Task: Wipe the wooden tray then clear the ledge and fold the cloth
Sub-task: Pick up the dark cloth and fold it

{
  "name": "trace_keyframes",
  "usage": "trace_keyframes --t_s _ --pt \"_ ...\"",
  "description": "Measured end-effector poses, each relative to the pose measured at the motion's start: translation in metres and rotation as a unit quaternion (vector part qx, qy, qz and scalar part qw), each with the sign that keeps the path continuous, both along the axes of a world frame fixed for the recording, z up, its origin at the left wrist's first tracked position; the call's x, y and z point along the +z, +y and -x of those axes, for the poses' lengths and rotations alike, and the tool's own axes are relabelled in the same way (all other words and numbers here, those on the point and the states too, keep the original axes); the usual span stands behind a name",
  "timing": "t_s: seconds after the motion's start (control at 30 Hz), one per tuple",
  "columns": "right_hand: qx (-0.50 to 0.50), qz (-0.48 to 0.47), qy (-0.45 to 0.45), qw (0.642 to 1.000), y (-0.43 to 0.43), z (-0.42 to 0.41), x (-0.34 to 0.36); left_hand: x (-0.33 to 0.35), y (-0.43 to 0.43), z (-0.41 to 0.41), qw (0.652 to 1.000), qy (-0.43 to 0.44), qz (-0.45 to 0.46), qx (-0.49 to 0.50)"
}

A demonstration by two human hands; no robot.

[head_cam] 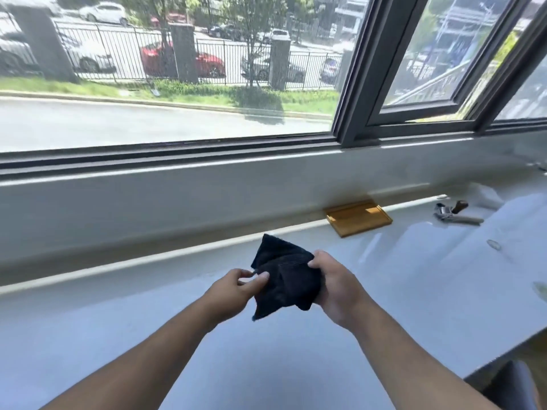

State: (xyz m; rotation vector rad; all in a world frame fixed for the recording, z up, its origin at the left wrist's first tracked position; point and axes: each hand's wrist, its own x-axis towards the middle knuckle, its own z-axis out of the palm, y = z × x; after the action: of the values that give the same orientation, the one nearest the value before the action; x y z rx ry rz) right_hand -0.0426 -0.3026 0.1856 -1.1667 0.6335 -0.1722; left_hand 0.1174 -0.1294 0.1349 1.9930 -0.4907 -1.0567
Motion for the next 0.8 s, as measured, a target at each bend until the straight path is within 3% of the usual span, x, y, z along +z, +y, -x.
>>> trace_keyframes --t_s 0.1,0.17,0.27,0.37,0.47,0.63,0.7,0.8 --pt "0.074 -0.100 -0.087 0.988 -0.016 -0.013 0.026 0.034 -0.016 -0.004 0.982 0.157 0.106 0.003" --pt "0.098 -0.135 -0.118 0.979 -0.026 -0.019 0.039 0.059 -0.024 -0.005 0.967 0.188 0.173 0.012" --pt "0.112 -0.121 -0.122 0.979 -0.043 -0.024 0.048 0.096 -0.031 -0.007 0.974 0.093 0.192 0.082" --pt "0.113 -0.048 -0.051 0.991 -0.056 -0.025 0.048 0.123 -0.038 -0.012 0.971 0.008 0.189 0.148" --pt "0.153 0.068 0.042 0.985 -0.058 -0.032 0.036 0.142 -0.046 -0.015 0.964 -0.012 0.203 0.169" --pt "0.198 0.095 0.119 0.968 -0.050 -0.039 0.021 0.150 -0.058 -0.004 0.972 -0.008 0.164 0.167" --pt "0.200 0.107 0.119 0.966 -0.047 -0.042 0.016 0.151 -0.061 -0.004 0.972 -0.081 0.128 0.180" --pt "0.208 0.139 0.118 0.961 -0.042 -0.043 0.010 0.156 -0.060 -0.011 0.931 -0.345 -0.040 0.114"
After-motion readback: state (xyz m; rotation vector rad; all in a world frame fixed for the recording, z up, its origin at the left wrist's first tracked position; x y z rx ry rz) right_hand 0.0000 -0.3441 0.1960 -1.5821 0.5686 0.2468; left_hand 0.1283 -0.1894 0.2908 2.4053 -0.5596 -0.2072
